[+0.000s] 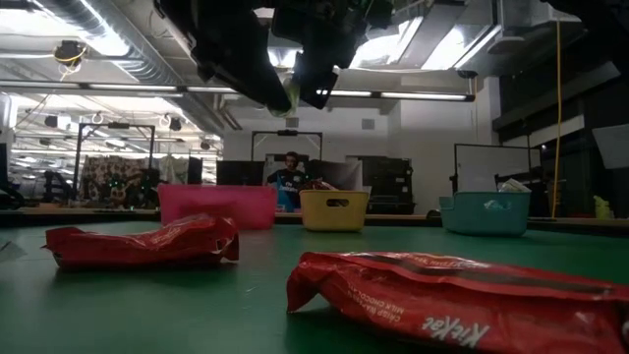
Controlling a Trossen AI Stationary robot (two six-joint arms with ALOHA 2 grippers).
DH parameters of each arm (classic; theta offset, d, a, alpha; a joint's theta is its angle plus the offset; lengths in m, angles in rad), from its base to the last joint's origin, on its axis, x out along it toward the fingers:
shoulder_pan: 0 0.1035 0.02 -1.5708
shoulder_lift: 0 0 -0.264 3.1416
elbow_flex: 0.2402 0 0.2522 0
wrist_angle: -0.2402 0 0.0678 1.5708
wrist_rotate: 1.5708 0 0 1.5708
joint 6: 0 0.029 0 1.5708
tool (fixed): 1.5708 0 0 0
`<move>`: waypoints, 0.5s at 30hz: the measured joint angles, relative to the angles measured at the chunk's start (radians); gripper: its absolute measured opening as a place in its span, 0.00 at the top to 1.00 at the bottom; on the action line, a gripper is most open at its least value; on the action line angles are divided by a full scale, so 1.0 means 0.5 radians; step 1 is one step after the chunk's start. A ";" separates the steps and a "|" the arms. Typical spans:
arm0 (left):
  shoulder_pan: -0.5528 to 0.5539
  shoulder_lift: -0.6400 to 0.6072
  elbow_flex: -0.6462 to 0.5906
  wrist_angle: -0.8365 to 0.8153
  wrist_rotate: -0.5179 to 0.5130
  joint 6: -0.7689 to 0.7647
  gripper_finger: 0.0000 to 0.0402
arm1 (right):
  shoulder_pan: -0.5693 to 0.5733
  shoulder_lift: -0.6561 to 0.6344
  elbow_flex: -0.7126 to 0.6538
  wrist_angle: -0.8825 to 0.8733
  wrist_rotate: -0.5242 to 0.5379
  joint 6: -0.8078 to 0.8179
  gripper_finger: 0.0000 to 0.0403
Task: Sort candy
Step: Put the green gummy into the blue bin
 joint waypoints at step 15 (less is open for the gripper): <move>0.092 0.001 0.000 0.025 0.011 -0.138 0.76 | -0.004 -0.001 0.167 -0.435 0.158 -0.179 0.99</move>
